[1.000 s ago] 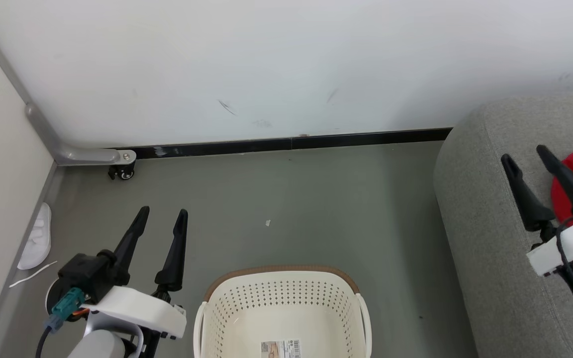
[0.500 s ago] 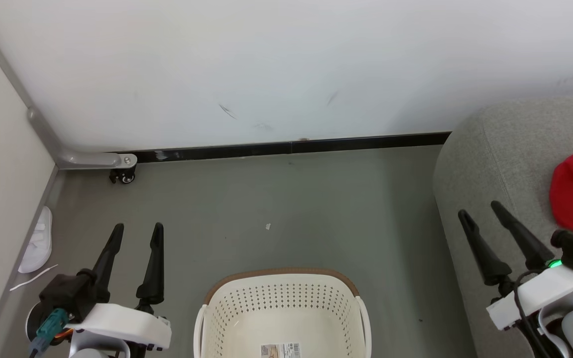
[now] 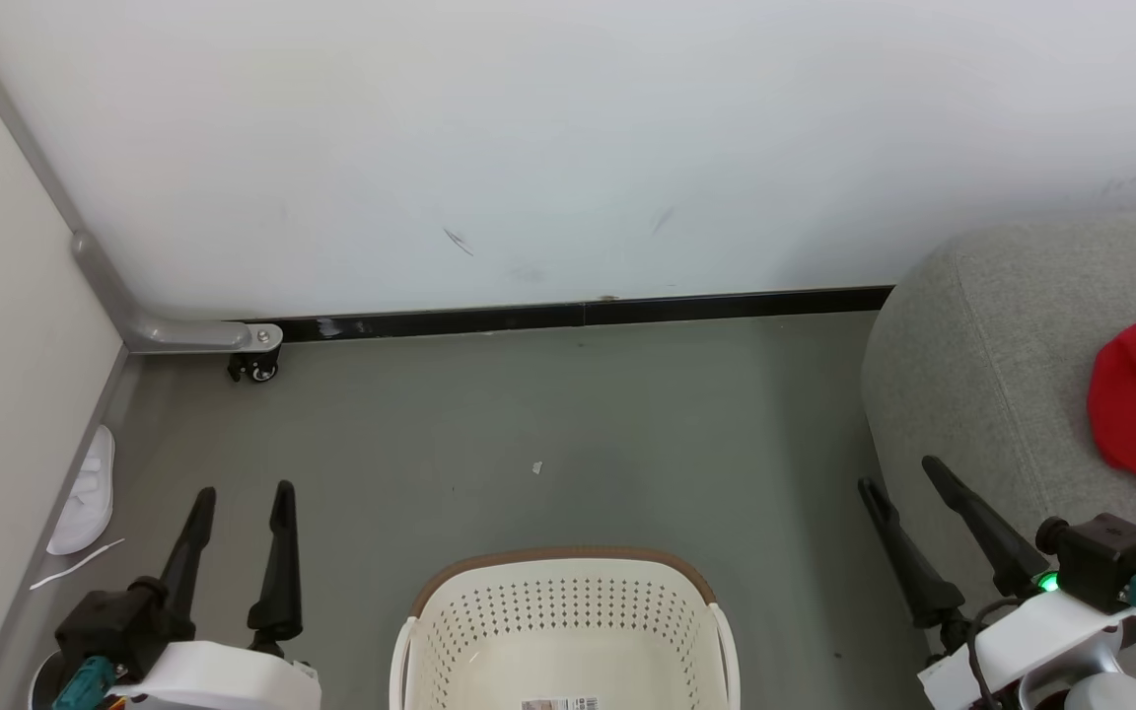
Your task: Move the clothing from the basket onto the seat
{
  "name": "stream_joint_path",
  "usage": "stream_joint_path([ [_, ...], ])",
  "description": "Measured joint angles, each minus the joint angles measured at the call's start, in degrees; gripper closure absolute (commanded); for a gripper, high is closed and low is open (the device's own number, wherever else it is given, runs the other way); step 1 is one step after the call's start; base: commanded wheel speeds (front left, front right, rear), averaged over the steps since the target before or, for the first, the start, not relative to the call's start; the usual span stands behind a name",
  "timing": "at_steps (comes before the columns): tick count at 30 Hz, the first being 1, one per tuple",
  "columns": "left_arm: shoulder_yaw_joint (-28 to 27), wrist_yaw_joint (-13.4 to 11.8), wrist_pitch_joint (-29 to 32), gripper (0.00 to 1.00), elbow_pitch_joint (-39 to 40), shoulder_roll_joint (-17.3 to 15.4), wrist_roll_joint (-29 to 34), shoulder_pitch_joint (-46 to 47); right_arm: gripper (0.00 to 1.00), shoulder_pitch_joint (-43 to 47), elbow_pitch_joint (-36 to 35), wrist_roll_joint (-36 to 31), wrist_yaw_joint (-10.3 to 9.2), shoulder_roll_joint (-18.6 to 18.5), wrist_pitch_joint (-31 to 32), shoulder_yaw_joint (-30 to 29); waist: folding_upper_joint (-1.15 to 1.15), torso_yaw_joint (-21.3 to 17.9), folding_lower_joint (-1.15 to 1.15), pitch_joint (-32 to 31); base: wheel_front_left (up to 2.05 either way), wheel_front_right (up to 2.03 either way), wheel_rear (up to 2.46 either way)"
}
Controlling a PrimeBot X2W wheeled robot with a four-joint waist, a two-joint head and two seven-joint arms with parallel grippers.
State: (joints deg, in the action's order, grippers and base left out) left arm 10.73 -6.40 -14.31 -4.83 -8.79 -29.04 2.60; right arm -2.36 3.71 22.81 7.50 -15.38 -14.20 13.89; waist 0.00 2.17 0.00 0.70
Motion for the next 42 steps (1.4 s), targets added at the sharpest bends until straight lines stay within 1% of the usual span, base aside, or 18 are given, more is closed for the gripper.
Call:
stream_joint_path([
  [3, -1.44, 0.03, 0.00, 0.00, 0.03, 0.40, -0.10, -0.65, 0.00, 0.10, -1.24, -1.24, 0.00, 0.27, -0.01, -0.65, 0.00, 0.13, 0.00, -0.21, 0.00, 0.00, 0.00],
  [5, -2.32, 0.08, 0.00, 0.00, 0.10, 1.48, -0.22, -1.49, 0.00, 0.29, -1.68, -1.48, 0.00, 0.62, 0.00, -1.10, 0.00, 0.20, 0.00, -0.35, 0.00, 0.00, 0.00],
  [8, -2.65, 0.38, 0.00, 0.00, 0.31, 2.11, -0.21, -2.46, 0.00, 1.86, -2.09, -2.16, 0.00, 0.76, 0.00, -1.56, 0.00, 0.27, 0.00, -0.49, 0.00, 0.00, 0.00],
  [11, -3.09, 0.77, 0.00, 0.00, 0.64, 1.92, 0.52, -2.85, 0.00, 2.40, -2.37, -2.43, 0.00, 0.96, 0.00, -1.57, 0.00, 0.27, 0.00, -0.55, 0.00, 0.00, 0.00],
  [14, -3.36, 1.08, 0.00, 0.00, 0.91, 1.18, 2.76, -2.92, 0.00, 2.42, -2.89, -3.28, 0.00, 1.22, 0.00, -1.82, 0.00, 0.25, 0.00, -0.56, 0.00, 0.00, 0.00],
  [18, -3.52, 1.42, 0.00, 0.00, 0.94, 1.20, 4.35, -3.16, 0.00, 2.98, -3.01, -4.41, 0.00, 1.64, 0.00, -2.94, 0.00, 0.14, 0.00, -0.53, 0.00, 0.00, 0.00],
  [22, -3.52, 2.08, 0.00, 0.00, 0.96, 1.79, 4.48, -3.41, 0.00, 3.51, -3.11, -4.81, 0.00, 2.52, 0.00, -3.81, 0.00, -0.02, 0.00, -0.42, 0.00, 0.00, 0.00],
  [25, -3.56, 2.11, 0.00, 0.00, 0.97, 2.16, 4.76, -3.75, 0.00, 3.52, -3.15, -4.98, 0.00, 2.69, 0.00, -4.27, 0.00, -0.11, 0.00, -0.33, 0.00, 0.00, 0.00],
  [30, -4.01, 3.25, 0.00, 0.00, 0.98, 3.04, 4.99, -4.36, 0.00, 3.52, -3.33, -5.27, 0.00, 2.82, 0.00, -4.59, 0.00, -0.23, 0.00, -0.24, 0.00, 0.00, 0.00],
  [42, -5.35, 4.08, 0.00, 0.00, 0.97, 3.59, 6.46, -4.36, 0.00, 3.60, -3.65, -5.86, 0.00, 3.04, 0.00, -5.09, 0.00, -0.36, 0.00, -0.18, 0.00, 0.00, 0.00],
])
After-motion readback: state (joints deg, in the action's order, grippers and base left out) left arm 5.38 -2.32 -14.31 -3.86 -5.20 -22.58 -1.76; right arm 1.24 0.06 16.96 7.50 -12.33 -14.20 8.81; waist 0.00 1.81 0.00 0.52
